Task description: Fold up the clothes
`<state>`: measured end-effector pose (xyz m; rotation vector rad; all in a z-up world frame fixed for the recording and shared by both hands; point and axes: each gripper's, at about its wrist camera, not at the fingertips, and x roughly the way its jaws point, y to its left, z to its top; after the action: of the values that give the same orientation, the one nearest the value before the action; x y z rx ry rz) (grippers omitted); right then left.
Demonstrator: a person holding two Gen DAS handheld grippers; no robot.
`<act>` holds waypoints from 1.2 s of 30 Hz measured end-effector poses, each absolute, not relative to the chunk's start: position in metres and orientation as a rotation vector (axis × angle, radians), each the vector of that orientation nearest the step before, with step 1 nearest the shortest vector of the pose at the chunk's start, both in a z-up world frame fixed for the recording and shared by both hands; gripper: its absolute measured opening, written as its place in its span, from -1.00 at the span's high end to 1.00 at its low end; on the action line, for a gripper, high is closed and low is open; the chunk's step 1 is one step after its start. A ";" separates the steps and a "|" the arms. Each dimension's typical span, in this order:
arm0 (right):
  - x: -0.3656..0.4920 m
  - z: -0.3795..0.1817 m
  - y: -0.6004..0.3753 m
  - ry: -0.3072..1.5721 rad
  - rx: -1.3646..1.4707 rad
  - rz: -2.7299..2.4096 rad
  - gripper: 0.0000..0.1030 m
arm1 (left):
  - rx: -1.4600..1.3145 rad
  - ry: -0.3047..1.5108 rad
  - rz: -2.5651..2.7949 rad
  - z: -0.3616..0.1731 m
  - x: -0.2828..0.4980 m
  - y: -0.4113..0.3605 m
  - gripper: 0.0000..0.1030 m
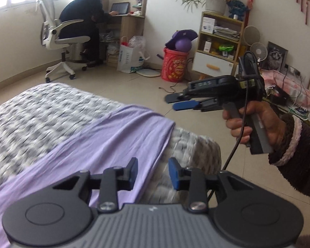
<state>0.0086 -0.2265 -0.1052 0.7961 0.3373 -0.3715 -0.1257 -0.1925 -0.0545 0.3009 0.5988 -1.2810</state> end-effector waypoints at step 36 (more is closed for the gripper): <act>0.060 -0.099 -0.214 0.393 0.455 -0.203 0.30 | 0.053 0.697 -1.430 -0.083 -0.105 -0.205 0.36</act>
<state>0.0597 -0.2140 -0.0994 0.4553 0.3926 -0.2027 -0.1045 -0.2054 -0.0831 0.0534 0.6971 -1.4302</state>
